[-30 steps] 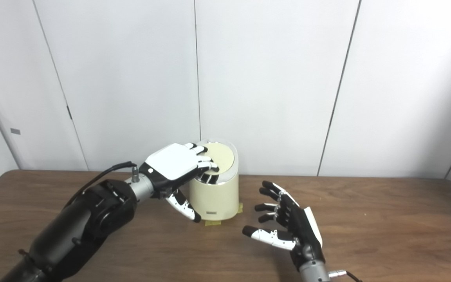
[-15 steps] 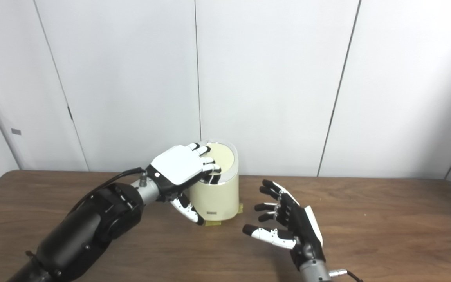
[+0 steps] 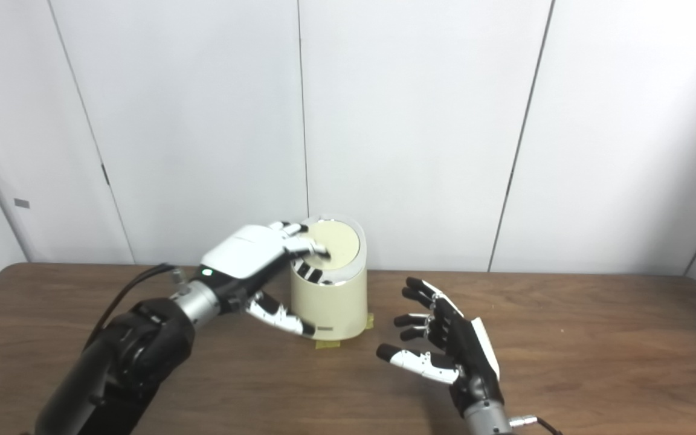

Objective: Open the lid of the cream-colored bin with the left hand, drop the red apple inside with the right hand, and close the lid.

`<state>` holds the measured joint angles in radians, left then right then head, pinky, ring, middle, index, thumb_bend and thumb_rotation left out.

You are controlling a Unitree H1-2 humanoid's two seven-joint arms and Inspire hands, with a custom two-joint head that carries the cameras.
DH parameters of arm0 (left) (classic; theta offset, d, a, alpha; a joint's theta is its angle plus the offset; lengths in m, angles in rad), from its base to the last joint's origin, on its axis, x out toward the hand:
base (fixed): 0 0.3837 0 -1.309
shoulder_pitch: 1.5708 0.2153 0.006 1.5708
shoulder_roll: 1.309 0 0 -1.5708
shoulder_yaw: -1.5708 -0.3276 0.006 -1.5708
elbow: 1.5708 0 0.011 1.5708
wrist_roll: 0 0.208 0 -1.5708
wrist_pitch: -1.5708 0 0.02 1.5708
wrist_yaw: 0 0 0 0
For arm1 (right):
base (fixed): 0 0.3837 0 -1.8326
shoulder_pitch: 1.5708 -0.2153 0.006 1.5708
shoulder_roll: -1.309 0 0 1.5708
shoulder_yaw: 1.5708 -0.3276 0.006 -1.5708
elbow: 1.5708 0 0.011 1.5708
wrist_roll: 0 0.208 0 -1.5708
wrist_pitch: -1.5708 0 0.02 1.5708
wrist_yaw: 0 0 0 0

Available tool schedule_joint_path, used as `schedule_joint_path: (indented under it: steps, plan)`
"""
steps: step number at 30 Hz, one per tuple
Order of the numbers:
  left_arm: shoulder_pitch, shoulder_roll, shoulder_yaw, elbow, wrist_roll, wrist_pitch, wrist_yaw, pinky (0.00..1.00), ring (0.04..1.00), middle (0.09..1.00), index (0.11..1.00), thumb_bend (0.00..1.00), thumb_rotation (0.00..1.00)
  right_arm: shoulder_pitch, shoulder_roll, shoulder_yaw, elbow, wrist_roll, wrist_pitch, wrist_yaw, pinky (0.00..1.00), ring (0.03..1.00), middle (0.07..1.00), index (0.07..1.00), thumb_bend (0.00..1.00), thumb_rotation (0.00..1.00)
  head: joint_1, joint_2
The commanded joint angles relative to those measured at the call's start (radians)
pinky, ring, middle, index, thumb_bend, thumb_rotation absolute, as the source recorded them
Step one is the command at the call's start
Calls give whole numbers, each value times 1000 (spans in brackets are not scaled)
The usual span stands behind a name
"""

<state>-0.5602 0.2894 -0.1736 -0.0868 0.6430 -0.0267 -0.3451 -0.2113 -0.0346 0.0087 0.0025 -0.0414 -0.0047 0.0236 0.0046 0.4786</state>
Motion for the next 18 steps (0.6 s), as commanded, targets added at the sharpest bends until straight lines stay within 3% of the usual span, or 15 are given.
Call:
schedule_joint_path:
  steps: [1,3,7,12,18]
  plan:
    - [-12,-25,71,-49,-118,-3,73,768,905,904,880,761,305,-30,-3,-9,-27,6,-26,-7,550,628,804,813,828,226,2,2]
    - [28,-57,129,-61,-232,21,82,715,886,909,889,735,236,-31,-7,-9,-26,-4,-25,-10,550,626,802,814,833,239,3,4]
    - [115,-95,205,-62,-405,43,99,664,878,897,906,756,244,-30,-5,-13,-32,-6,-13,-14,547,615,797,809,844,241,5,5]
    - [204,-103,238,-53,-499,51,108,628,805,871,905,789,292,-29,-5,-15,-30,-4,-16,-14,537,612,800,807,841,232,3,8]
    - [296,-102,258,-1,-577,-3,122,631,732,809,868,809,299,-25,-1,-15,-29,-1,-34,-18,546,627,794,809,838,225,-4,11]
